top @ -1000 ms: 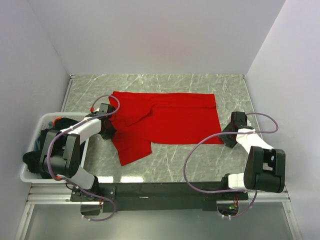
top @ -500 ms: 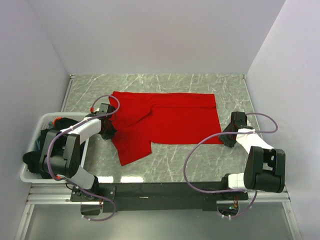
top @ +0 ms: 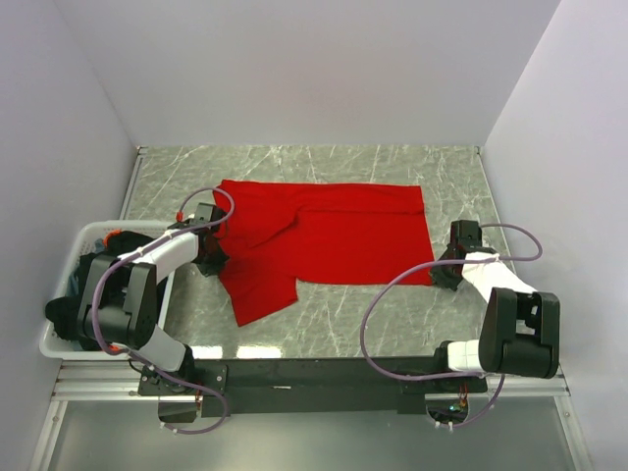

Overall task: Fold and stack the t-shirts
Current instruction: Fold the tshirt

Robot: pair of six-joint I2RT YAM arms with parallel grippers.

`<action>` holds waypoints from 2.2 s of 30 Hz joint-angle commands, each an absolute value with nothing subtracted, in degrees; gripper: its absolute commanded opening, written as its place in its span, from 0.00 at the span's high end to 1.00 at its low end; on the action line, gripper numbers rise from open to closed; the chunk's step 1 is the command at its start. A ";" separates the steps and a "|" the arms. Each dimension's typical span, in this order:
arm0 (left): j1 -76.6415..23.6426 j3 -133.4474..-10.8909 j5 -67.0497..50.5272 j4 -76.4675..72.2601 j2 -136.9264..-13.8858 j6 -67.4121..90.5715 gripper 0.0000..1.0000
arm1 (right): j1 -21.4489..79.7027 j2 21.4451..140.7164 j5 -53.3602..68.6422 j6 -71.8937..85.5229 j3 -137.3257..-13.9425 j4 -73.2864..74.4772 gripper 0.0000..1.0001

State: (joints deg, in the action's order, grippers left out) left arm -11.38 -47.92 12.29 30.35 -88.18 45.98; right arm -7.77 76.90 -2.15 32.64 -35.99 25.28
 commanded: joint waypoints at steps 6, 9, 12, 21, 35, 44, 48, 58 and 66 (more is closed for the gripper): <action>-10.73 -48.95 10.81 40.60 -81.49 45.88 0.99 | -7.73 67.33 -5.71 32.52 -35.85 35.68 1.00; -9.67 -51.23 10.90 42.27 -81.03 45.44 0.99 | -7.74 66.44 -5.10 32.87 -37.52 35.95 1.00; -8.62 -54.31 11.07 43.77 -82.00 44.48 0.99 | -7.82 68.02 -3.78 32.87 -40.68 37.00 1.00; -6.77 -63.45 9.58 45.61 -86.83 41.05 0.99 | -7.74 75.13 -3.87 31.12 -52.11 39.81 1.00; -6.33 -78.13 8.43 47.81 -98.43 38.50 0.99 | -7.74 87.97 -1.58 30.67 -64.41 38.32 1.00; -5.19 -82.44 8.35 47.37 -102.47 38.41 0.99 | -7.73 94.04 -0.18 31.38 -69.69 36.74 1.00; -4.92 -83.23 8.44 46.50 -104.32 38.23 0.99 | -7.82 96.76 -0.17 31.46 -71.28 35.95 1.00; -4.75 -82.27 6.85 40.26 -108.10 37.44 0.99 | -7.74 101.42 1.22 31.11 -71.72 30.33 1.00; -4.48 -80.86 7.56 37.53 -108.81 37.18 0.99 | -7.82 103.27 3.42 30.50 -69.44 24.80 1.00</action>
